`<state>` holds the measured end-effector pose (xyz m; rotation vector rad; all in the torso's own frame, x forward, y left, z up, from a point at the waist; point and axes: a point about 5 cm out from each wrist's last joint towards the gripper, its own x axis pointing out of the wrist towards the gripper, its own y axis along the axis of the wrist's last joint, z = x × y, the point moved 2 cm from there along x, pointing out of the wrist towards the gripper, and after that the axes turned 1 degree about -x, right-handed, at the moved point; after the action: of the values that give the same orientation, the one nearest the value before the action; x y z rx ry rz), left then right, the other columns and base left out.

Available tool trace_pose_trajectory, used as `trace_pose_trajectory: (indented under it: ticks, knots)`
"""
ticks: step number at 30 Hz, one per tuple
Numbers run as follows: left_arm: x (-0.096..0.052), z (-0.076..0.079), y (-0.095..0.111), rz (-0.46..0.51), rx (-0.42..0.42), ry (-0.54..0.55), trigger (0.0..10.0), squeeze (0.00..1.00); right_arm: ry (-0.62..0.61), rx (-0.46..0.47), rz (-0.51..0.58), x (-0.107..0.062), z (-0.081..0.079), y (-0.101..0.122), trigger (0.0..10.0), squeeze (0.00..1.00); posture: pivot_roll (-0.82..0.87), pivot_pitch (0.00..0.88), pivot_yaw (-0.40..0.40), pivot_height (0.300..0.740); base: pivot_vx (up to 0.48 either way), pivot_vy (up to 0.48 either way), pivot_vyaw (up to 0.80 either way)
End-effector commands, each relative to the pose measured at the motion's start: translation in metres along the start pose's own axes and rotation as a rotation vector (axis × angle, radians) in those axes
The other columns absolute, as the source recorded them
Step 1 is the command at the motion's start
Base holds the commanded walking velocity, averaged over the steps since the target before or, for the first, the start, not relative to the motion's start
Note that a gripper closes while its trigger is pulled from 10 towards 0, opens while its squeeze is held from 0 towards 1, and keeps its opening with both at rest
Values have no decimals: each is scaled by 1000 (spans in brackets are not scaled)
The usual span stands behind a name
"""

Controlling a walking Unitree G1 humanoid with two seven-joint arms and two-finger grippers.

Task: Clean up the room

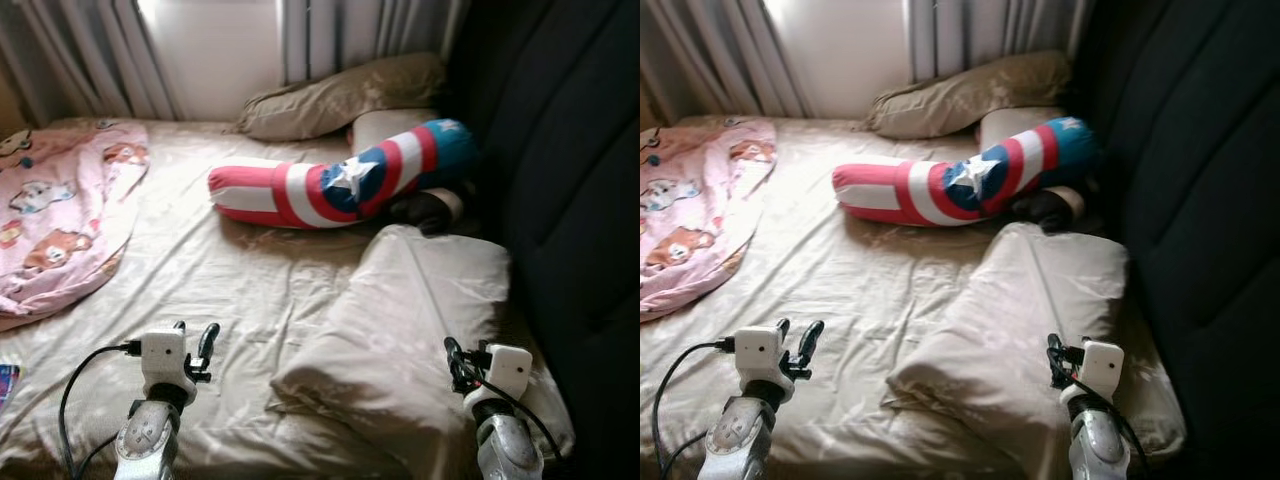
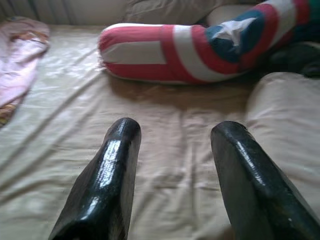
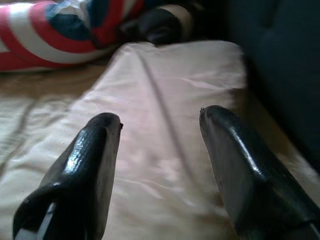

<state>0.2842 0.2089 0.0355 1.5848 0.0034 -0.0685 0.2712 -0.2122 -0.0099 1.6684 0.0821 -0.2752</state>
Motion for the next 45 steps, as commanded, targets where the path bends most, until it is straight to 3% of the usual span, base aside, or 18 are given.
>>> trace_pose_trajectory:
  ticks: [1,20,29,38,42,45]
  knots:
    - [-2,-6,0,-7,11,9,10000,0,11,4,2,2,-6,1,10000,0,3,0,-35,740,0,0,0]
    - [-2,-2,-7,-24,7,-11,10000,0,21,-2,6,3,-10,4,10000,0,7,0,-42,740,0,0,0]
    - [-1,-2,-9,-27,7,-13,10000,0,-16,-20,-30,5,-5,1,10000,0,12,0,-45,679,0,0,0]
    - [-3,2,-11,-26,1,-16,10000,0,-40,-8,-4,5,-3,5,10000,0,15,0,-49,679,0,0,0]
    - [-2,1,-9,-18,0,-15,10000,0,-60,1,-50,5,-1,-1,10000,0,21,0,-51,679,0,0,0]
    - [-1,1,-7,-12,1,-17,10000,0,-68,6,-42,5,0,0,10000,0,22,0,-52,659,0,0,0]
